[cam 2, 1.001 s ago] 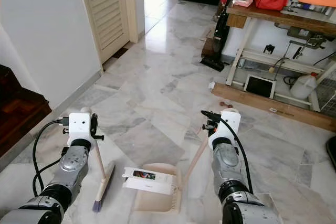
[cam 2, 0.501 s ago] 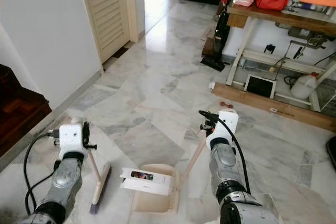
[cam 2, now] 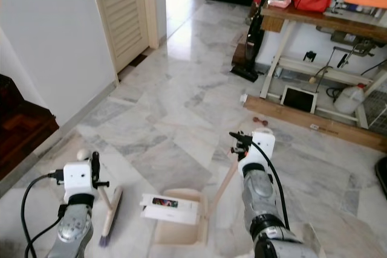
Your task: Sweep floor
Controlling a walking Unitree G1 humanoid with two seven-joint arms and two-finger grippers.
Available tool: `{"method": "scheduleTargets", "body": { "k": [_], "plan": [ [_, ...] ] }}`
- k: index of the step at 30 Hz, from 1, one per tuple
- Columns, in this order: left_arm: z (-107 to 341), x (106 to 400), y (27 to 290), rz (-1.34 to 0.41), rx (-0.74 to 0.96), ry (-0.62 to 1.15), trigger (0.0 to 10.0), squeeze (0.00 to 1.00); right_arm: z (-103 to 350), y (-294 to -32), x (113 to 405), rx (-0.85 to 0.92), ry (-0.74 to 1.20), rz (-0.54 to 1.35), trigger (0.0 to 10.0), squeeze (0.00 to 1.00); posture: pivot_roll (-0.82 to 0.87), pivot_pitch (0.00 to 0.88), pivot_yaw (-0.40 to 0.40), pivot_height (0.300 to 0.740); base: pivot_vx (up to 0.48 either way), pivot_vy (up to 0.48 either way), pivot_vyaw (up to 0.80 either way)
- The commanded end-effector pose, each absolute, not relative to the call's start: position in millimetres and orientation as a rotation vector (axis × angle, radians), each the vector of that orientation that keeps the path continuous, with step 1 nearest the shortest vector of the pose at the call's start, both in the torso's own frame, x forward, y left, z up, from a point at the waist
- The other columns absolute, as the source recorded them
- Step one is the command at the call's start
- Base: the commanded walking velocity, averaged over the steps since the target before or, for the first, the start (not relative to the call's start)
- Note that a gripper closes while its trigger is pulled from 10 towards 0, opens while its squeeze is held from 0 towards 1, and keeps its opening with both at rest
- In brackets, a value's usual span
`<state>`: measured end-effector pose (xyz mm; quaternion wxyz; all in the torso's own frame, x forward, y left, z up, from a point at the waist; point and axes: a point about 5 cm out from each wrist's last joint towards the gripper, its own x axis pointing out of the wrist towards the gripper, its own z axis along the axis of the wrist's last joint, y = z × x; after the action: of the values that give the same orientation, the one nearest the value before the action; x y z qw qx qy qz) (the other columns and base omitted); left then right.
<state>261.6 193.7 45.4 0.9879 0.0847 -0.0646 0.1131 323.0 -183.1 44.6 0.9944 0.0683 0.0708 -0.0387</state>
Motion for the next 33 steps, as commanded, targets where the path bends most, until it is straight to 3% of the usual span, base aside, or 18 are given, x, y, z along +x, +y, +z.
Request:
{"method": "scheduleTargets", "body": {
  "k": [1,17,33],
  "plan": [
    [59.5,261.7,194.2,0.232,0.197,-0.203,10.0,0.00,54.4,-183.6,326.6,0.133,0.077,-0.071,10.0,0.00,0.07,0.000,-0.083,0.740,0.000,0.000,0.00],
    [81.5,244.2,195.6,0.279,0.231,-0.278,10.0,0.00,54.1,-187.3,324.5,0.133,0.068,-0.083,10.0,0.00,0.07,0.000,-0.084,0.740,0.000,0.000,0.00],
    [78.2,248.5,186.3,0.268,0.230,-0.238,10.0,0.00,54.9,-184.5,325.6,0.129,0.068,-0.081,10.0,0.00,0.07,0.000,-0.083,0.740,0.000,0.000,0.00]
  ]
}}
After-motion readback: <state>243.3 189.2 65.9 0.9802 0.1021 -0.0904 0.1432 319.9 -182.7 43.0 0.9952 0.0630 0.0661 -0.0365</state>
